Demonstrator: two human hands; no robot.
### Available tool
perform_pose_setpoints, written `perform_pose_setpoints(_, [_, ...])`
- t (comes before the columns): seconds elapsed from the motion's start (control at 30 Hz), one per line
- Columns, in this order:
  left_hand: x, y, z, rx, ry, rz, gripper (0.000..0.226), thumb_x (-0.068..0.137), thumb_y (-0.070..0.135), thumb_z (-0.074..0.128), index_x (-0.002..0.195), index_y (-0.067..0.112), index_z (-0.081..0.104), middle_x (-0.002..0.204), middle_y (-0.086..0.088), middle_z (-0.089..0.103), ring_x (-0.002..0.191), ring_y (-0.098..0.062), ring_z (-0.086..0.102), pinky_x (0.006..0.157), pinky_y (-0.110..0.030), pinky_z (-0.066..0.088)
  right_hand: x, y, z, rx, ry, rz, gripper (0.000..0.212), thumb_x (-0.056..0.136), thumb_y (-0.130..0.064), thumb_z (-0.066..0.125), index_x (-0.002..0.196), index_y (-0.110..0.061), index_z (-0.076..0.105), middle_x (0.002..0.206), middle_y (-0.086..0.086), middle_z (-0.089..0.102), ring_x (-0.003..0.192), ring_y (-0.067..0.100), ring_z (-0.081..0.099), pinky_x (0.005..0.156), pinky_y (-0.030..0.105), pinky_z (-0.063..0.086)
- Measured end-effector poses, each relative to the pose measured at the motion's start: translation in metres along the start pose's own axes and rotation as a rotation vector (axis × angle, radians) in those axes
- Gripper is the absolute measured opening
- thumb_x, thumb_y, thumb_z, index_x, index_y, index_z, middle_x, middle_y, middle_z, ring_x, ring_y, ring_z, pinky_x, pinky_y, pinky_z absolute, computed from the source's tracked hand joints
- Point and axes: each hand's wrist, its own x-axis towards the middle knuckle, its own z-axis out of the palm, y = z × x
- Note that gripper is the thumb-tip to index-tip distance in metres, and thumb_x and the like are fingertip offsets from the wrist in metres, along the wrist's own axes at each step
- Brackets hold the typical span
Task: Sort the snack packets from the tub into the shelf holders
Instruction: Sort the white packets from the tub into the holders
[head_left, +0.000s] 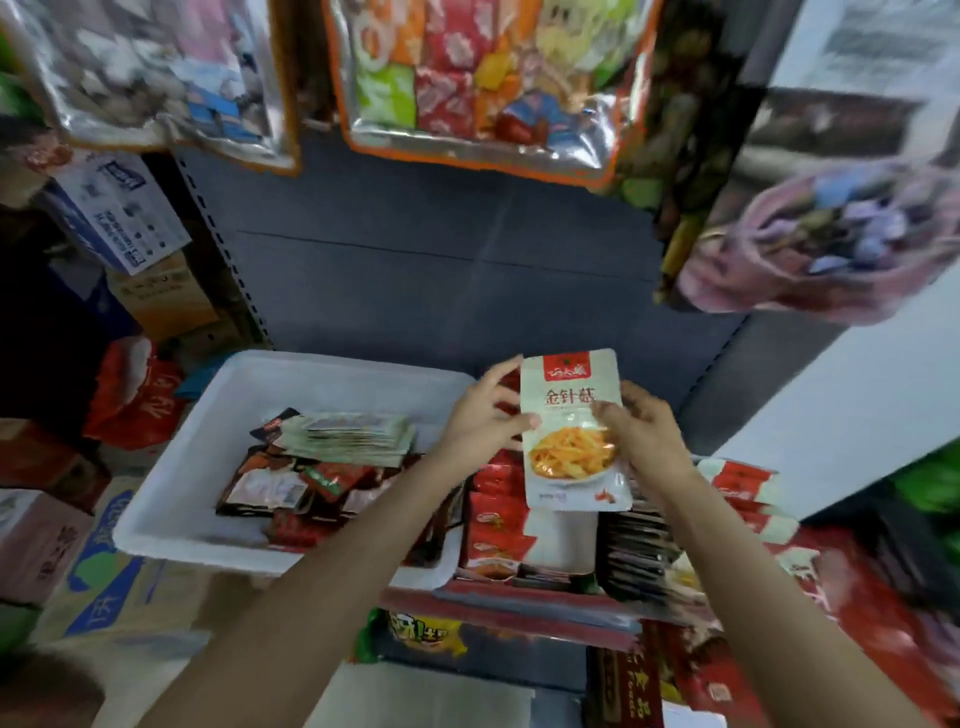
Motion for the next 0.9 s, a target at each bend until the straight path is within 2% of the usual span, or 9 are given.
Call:
perform_pose_setpoints(0.07, [0.005, 0.009, 0.035, -0.03, 0.012, 0.003, 0.071, 0.083, -0.001, 0.066, 0.142, 0.017, 0.031, 0.089, -0.003, 0.057, 0.078, -0.011, 0.061, 0.061, -0.024, 0.058, -0.006, -0.001, -0.033, 0.028, 0.039, -0.014, 0.018, 0.094, -0.002, 0.05, 0.105, -0.011, 0.061, 0.094, 0.005, 0.069, 0.077, 0.013, 0.068, 0.063, 0.023, 0.052])
perform_pose_setpoints(0.13, [0.008, 0.015, 0.069, -0.032, 0.046, 0.018, 0.06, 0.085, 0.0, 0.063, 0.138, 0.012, 0.036, 0.09, -0.004, 0.059, 0.078, -0.007, 0.06, 0.062, -0.019, 0.056, -0.011, 0.0, -0.065, 0.089, 0.109, -0.021, 0.02, 0.094, -0.003, 0.049, 0.106, -0.011, 0.062, 0.099, 0.008, 0.07, 0.085, 0.021, 0.067, 0.072, 0.032, 0.054])
perform_pose_setpoints(0.23, [0.015, 0.015, 0.111, 0.282, 0.047, 0.127, 0.033, 0.091, 0.006, 0.057, 0.124, 0.005, 0.055, 0.106, -0.01, 0.066, 0.088, -0.012, 0.062, 0.075, -0.014, 0.051, -0.014, -0.001, -0.111, 0.193, 0.225, -0.055, 0.016, 0.095, -0.004, 0.048, 0.102, -0.012, 0.06, 0.103, 0.007, 0.069, 0.092, 0.024, 0.067, 0.078, 0.038, 0.054])
perform_pose_setpoints(0.33, [0.015, 0.012, 0.147, 0.67, -0.12, 0.217, 0.033, 0.09, 0.009, 0.054, 0.122, 0.011, 0.059, 0.117, -0.007, 0.061, 0.108, -0.02, 0.057, 0.095, -0.032, 0.046, -0.019, -0.003, -0.148, 0.317, 0.304, -0.087, 0.016, 0.096, -0.004, 0.044, 0.102, -0.013, 0.055, 0.099, 0.003, 0.069, 0.088, 0.019, 0.069, 0.071, 0.031, 0.056])
perform_pose_setpoints(0.43, [0.013, 0.01, 0.171, 0.861, -0.142, 0.24, 0.034, 0.09, 0.019, 0.055, 0.124, 0.014, 0.058, 0.12, -0.005, 0.057, 0.114, -0.021, 0.051, 0.097, -0.038, 0.041, -0.023, -0.004, -0.171, 0.4, 0.328, -0.131, 0.023, 0.096, -0.001, 0.041, 0.102, -0.017, 0.056, 0.093, -0.004, 0.071, 0.081, 0.009, 0.07, 0.064, 0.023, 0.054])
perform_pose_setpoints(0.5, [0.012, 0.006, 0.178, 0.854, -0.107, 0.216, 0.027, 0.09, 0.021, 0.057, 0.116, 0.015, 0.061, 0.115, -0.003, 0.059, 0.111, -0.02, 0.052, 0.095, -0.038, 0.042, -0.024, -0.002, -0.18, 0.435, 0.302, -0.146, 0.022, 0.097, -0.003, 0.041, 0.104, -0.018, 0.055, 0.097, -0.005, 0.071, 0.085, 0.007, 0.069, 0.064, 0.021, 0.053])
perform_pose_setpoints(0.6, [0.009, 0.001, 0.185, 0.744, -0.052, 0.165, 0.017, 0.089, 0.018, 0.059, 0.105, 0.015, 0.062, 0.109, -0.001, 0.06, 0.105, -0.017, 0.057, 0.091, -0.033, 0.046, -0.022, 0.005, -0.189, 0.413, 0.205, -0.135, 0.023, 0.097, -0.005, 0.044, 0.114, -0.016, 0.055, 0.113, 0.001, 0.067, 0.098, 0.013, 0.067, 0.071, 0.022, 0.054])
perform_pose_setpoints(0.77, [0.004, -0.001, 0.191, 0.542, -0.016, 0.053, 0.039, 0.089, 0.007, 0.059, 0.126, 0.008, 0.049, 0.117, -0.005, 0.059, 0.1, -0.014, 0.058, 0.09, -0.026, 0.048, -0.022, 0.024, -0.199, 0.408, 0.107, -0.12, 0.024, 0.095, -0.004, 0.046, 0.114, -0.014, 0.056, 0.117, 0.007, 0.065, 0.105, 0.021, 0.065, 0.079, 0.029, 0.055])
perform_pose_setpoints(0.9, [0.003, -0.006, 0.191, 0.564, -0.038, 0.057, 0.033, 0.087, 0.009, 0.06, 0.12, 0.013, 0.055, 0.114, 0.001, 0.061, 0.098, -0.008, 0.058, 0.087, -0.02, 0.048, -0.024, 0.037, -0.206, 0.298, 0.059, -0.115, 0.023, 0.094, -0.004, 0.049, 0.114, -0.012, 0.058, 0.11, 0.004, 0.068, 0.1, 0.018, 0.067, 0.074, 0.024, 0.055])
